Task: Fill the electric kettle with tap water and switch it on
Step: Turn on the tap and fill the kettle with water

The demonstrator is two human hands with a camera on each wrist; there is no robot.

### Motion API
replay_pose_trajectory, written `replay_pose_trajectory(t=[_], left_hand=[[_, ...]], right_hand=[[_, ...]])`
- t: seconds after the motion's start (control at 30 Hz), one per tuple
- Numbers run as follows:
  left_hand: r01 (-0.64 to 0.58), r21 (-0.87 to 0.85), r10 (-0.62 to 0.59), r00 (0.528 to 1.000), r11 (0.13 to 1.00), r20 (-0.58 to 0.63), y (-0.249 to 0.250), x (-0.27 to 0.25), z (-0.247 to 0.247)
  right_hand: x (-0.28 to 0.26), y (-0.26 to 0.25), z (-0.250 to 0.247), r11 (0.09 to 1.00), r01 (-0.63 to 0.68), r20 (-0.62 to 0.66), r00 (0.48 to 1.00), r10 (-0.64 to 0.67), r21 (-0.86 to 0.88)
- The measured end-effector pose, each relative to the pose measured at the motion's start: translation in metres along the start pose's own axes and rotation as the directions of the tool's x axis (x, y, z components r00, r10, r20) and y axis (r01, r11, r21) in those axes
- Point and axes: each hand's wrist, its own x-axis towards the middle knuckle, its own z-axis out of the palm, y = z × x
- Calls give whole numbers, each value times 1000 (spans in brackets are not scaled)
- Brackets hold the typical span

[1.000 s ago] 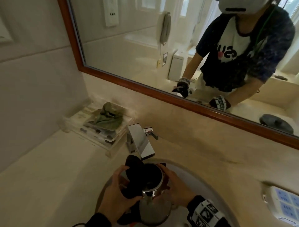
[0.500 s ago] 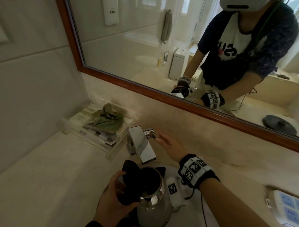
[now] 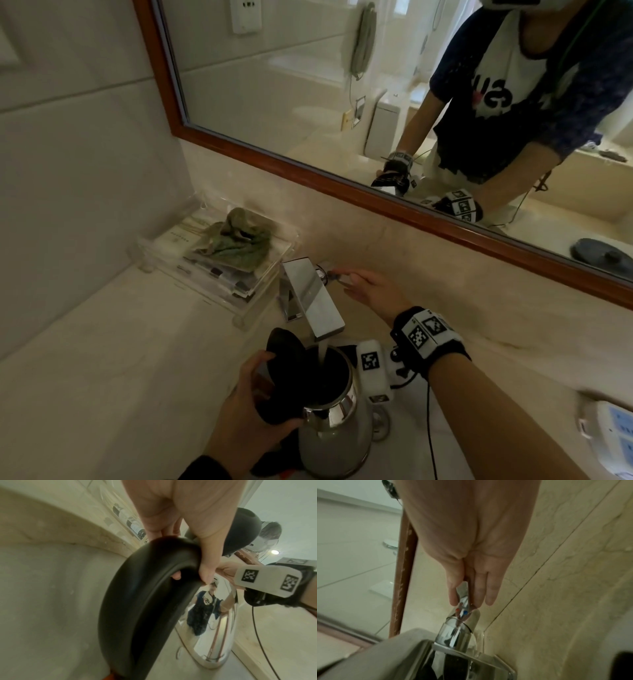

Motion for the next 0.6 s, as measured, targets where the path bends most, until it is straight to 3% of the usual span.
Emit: replay_pose_trajectory(t=[0.1,0.23,0.33,0.4,0.5,0.6], left_hand=[[2,3,-2,1000,1000,24,0,0,-1],[-1,10,1,999,1000,50,1,0,-2],[15,3,-15,997,1000,81,4,1,-3],[27,-16,-25,996,1000,90,5,1,-3],[37,-27,-34,995,999,94,7,0,-3],[49,-52,-44,994,997,98,6,1,-4]], right_hand=[[-2,-1,-1,1000,-25,4,1000,25,0],[-24,10,-3,979,-90,-77,994,77,-184],[-63,27,-4,933,-108,130,978,161,-344],[-87,32,2,843,-73,227,947,226,-533],[-103,33,17,739,-3,248,941,230,-674],[-102,36,24,768,-41,187,960,207,-639]])
